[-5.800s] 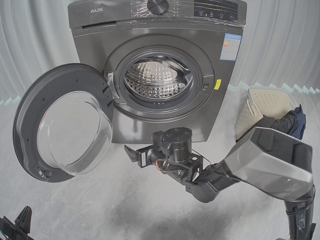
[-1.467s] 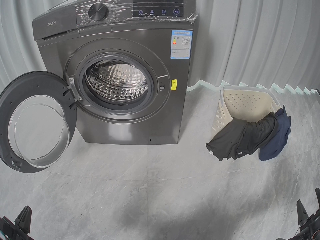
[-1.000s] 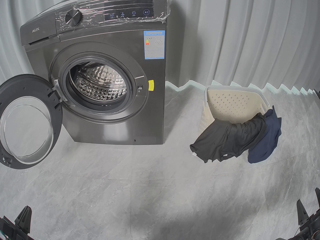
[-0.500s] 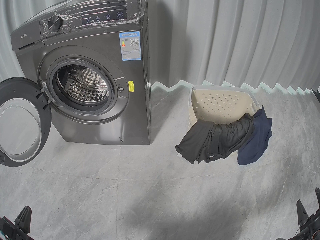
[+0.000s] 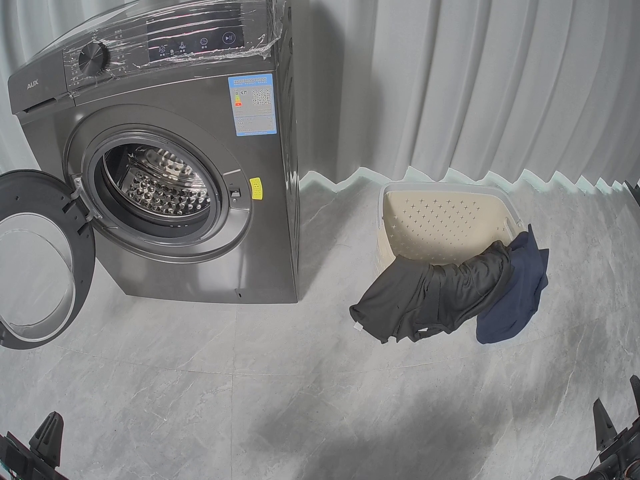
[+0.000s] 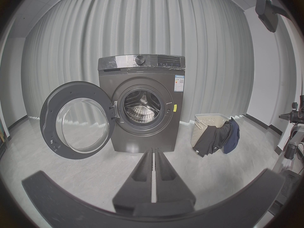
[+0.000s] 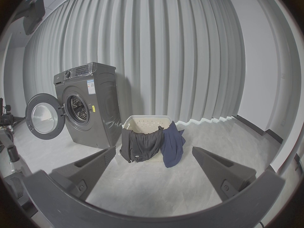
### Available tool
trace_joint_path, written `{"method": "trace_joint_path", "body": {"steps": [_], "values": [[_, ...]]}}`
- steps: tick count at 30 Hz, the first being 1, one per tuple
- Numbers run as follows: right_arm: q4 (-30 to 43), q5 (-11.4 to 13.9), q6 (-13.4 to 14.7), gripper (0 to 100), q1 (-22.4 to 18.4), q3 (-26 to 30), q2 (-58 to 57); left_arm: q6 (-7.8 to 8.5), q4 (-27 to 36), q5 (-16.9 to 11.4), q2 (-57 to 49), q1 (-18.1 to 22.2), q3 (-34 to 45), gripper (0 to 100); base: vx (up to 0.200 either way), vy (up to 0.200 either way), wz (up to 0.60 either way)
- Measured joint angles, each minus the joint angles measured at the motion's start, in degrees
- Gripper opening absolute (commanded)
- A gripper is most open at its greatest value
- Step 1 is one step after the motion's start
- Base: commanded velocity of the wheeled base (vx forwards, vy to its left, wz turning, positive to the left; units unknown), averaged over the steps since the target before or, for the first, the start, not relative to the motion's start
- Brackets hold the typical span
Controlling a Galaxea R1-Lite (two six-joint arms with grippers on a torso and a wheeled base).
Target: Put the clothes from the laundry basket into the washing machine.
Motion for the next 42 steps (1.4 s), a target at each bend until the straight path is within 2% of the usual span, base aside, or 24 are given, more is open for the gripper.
{"method": "trace_joint_path", "body": {"steps": [24,36,42], "values": [[-0.02,0.0,-0.07,100,0.02,0.0,0.02,0.02,0.0,-0.02,0.0,0.0,0.0,0,0.0,-0.2,0.0],[0.0,0.09,-0.07,100,-0.01,0.0,0.05,0.02,0.0,-0.02,0.0,0.0,0.0,0,0.0,0.0,0.0],[0.0,0.09,-0.07,100,-0.01,0.0,0.07,0.02,-0.02,0.06,0.0,0.0,0.0,0,0.0,-0.2,0.0]]}}
